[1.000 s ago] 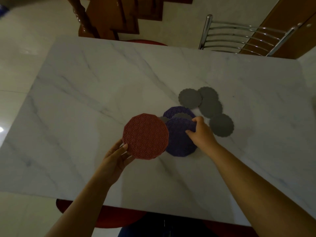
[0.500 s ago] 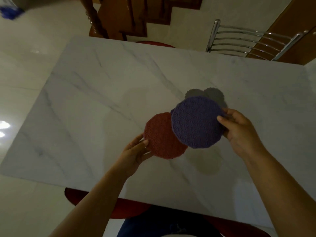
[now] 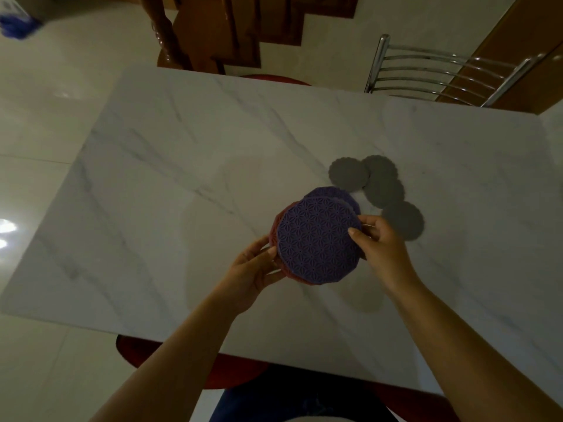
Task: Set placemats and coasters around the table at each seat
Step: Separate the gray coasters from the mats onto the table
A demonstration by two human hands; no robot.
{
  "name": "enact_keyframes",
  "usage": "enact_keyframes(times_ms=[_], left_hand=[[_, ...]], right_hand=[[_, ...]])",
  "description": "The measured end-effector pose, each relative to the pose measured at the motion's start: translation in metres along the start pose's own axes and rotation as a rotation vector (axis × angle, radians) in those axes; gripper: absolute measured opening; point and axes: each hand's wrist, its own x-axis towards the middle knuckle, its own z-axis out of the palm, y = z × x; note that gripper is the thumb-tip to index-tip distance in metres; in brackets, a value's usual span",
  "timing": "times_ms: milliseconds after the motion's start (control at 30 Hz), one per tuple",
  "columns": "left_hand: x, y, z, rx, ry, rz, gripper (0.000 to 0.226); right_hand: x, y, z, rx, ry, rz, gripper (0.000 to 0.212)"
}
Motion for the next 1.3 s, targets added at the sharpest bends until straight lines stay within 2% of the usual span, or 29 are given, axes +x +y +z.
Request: enact_keyframes(times_ms=[433, 733, 900, 1000, 1133, 1200, 1300], left_hand=[[-0.004, 0.002, -0.002, 0.018, 0.016, -0.070, 0.045], [-0.001, 0.003, -0.007, 0.126, 0.098, -0.049, 0.046], [-0.002, 0.004, -0.024, 0.123, 0.131, -0.008, 0.043], [-0.006, 0.008, -0.038, 0.110, 0.164, 0.025, 0.043], [-0.010, 0.016, -0.052, 0.071, 0.220, 0.071, 0.038], [-0.012, 0.020, -0.056, 0.060, 0.231, 0.095, 0.037], [-0.013, 0.024, -0.061, 0.034, 0.243, 0.113, 0.034]], right_hand=[[-0.011, 0.006, 0.006, -0.053, 0.029, -0.047, 0.019], [-0.010, 0.001, 0.017, -0.141, 0.039, -0.102, 0.017], [0.010, 0.001, 0.017, -0.153, -0.069, -0.054, 0.011], [0.045, 0.004, 0.009, -0.459, -0.038, -0.114, 0.029], [0.088, 0.009, 0.005, -1.031, -0.158, -0.099, 0.053], [0.101, 0.010, 0.007, -1.154, -0.200, -0.071, 0.062], [0.112, 0.010, 0.011, -1.215, -0.244, -0.032, 0.071]])
